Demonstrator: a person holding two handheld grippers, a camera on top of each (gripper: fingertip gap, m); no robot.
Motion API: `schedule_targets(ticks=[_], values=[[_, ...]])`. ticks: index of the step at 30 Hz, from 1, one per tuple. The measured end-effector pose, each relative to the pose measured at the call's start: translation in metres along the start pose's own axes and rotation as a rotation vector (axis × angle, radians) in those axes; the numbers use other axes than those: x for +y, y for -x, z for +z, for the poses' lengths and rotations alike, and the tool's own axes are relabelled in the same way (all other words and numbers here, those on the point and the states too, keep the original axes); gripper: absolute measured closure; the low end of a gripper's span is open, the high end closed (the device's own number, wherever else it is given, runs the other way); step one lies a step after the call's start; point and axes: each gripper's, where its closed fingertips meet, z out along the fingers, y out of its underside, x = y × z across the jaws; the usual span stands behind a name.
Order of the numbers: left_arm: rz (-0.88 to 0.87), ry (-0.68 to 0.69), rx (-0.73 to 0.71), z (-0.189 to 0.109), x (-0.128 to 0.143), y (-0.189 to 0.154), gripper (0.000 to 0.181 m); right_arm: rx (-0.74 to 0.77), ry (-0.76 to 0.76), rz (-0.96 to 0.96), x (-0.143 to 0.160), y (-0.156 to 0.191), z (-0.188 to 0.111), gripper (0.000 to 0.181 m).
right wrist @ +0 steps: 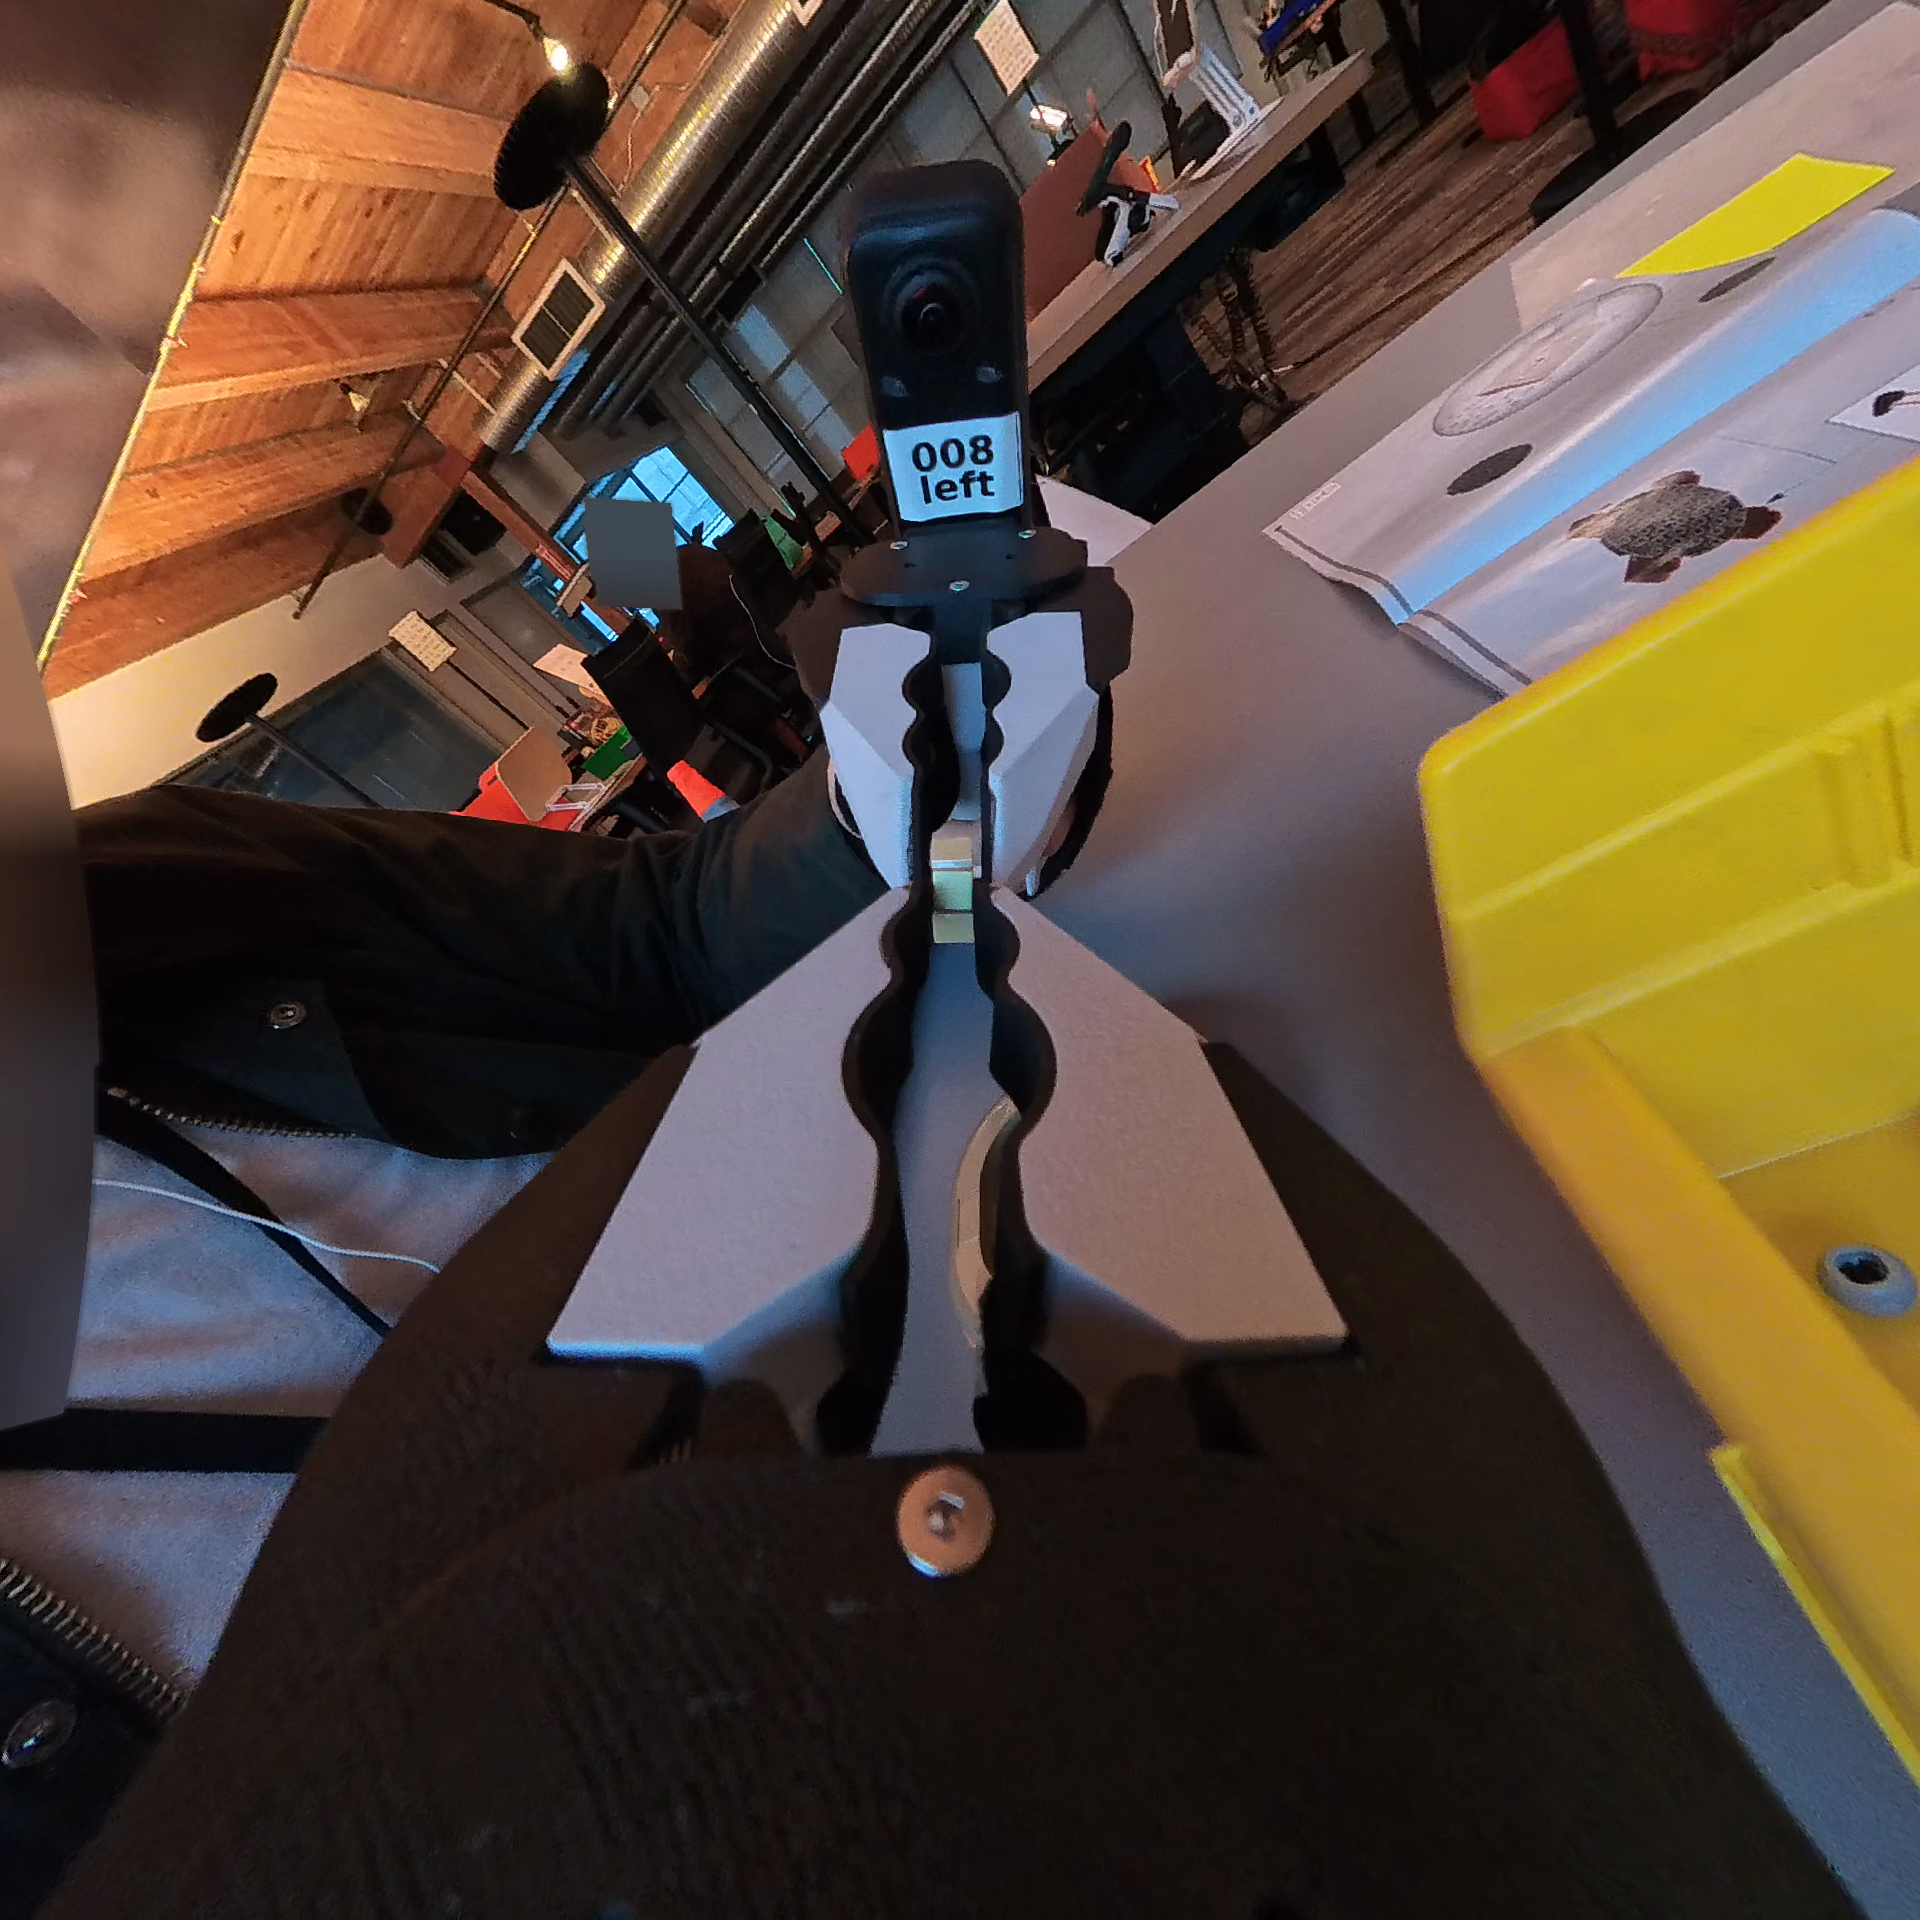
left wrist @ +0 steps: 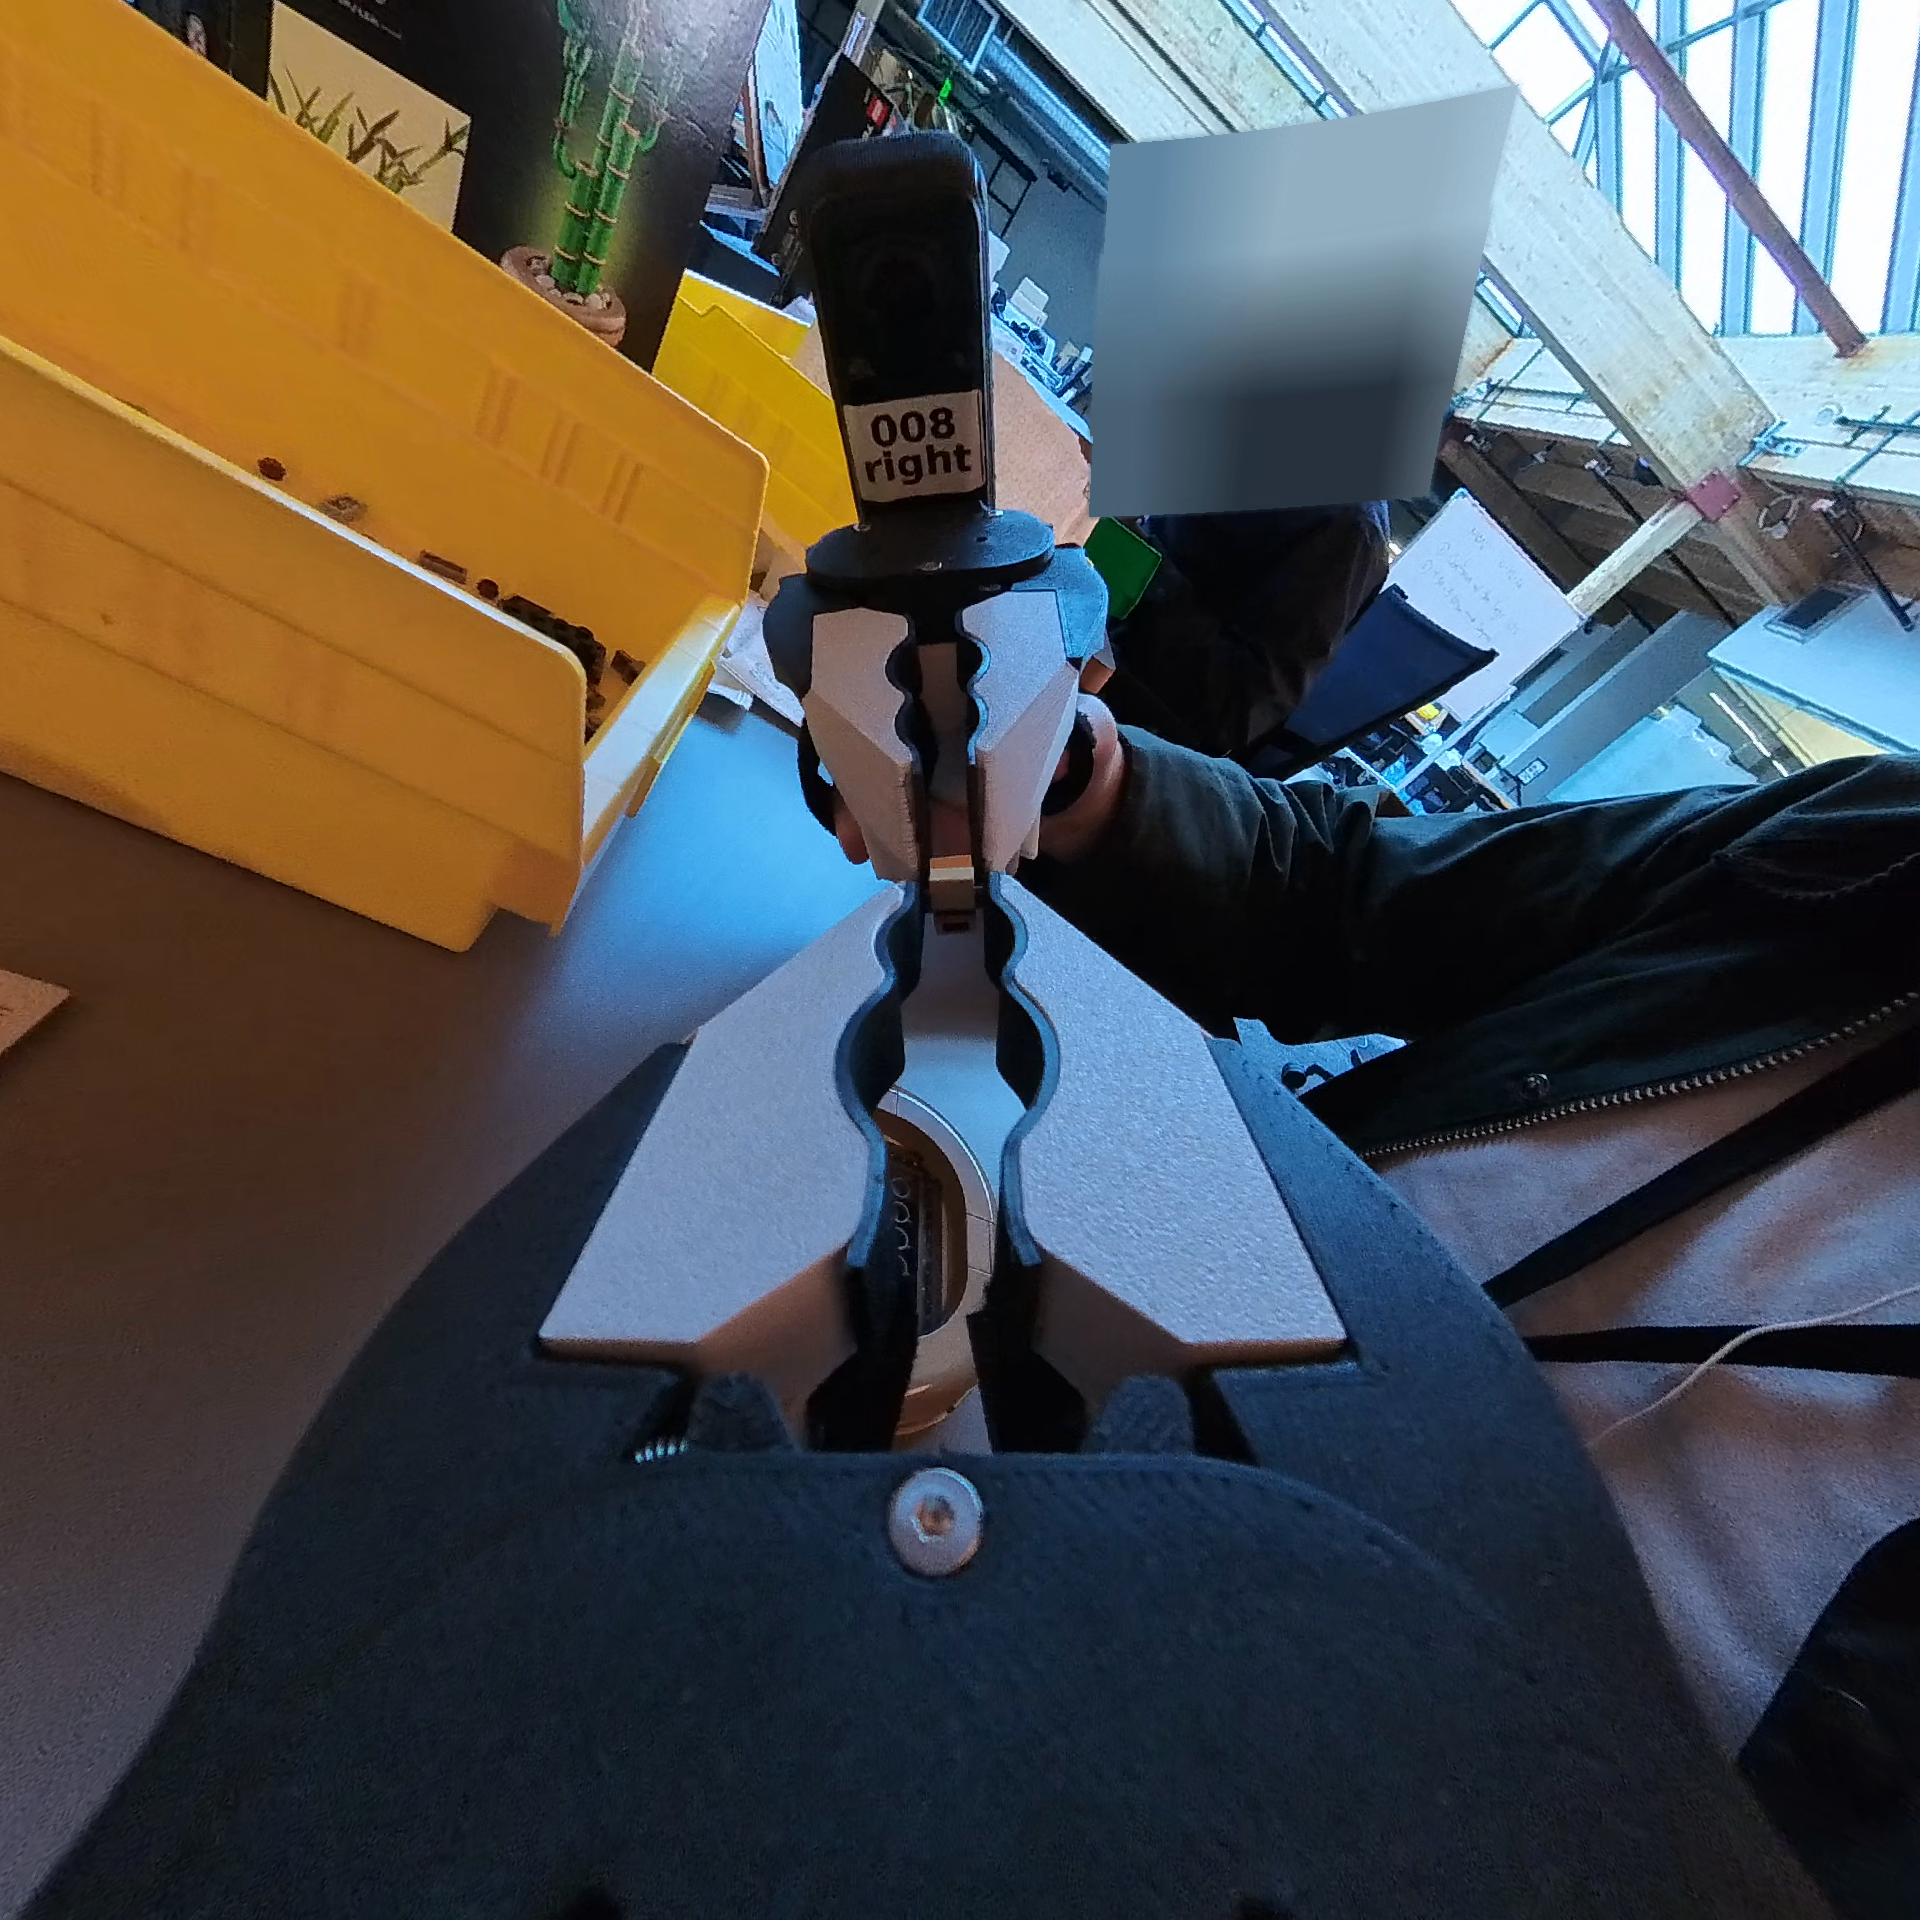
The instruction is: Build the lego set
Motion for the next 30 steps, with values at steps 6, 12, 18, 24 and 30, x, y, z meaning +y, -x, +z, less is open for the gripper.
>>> schedule_targets(ticks=[6,12,18,24,30], values=[[0.02,-0.039,0.018,-0.001,-0.008,-0.007,0.172,0.007,0.003,-0.036,-0.008,0.007,-0.001,0.177],[0.099,-0.065,0.051,-0.004,-0.015,-0.02,0.172,0.041,-0.01,-0.185,-0.015,0.021,0.0,0.177],[0.159,-0.069,0.063,-0.006,-0.018,-0.03,0.172,-0.008,-0.047,-0.168,-0.019,0.031,0.002,0.178],[0.169,-0.087,0.081,-0.007,-0.022,-0.036,0.172,0.001,-0.072,-0.222,-0.023,0.038,0.002,0.178],[0.193,-0.079,0.075,-0.008,-0.022,-0.039,0.172,-0.02,-0.09,-0.189,-0.025,0.041,0.003,0.178]])
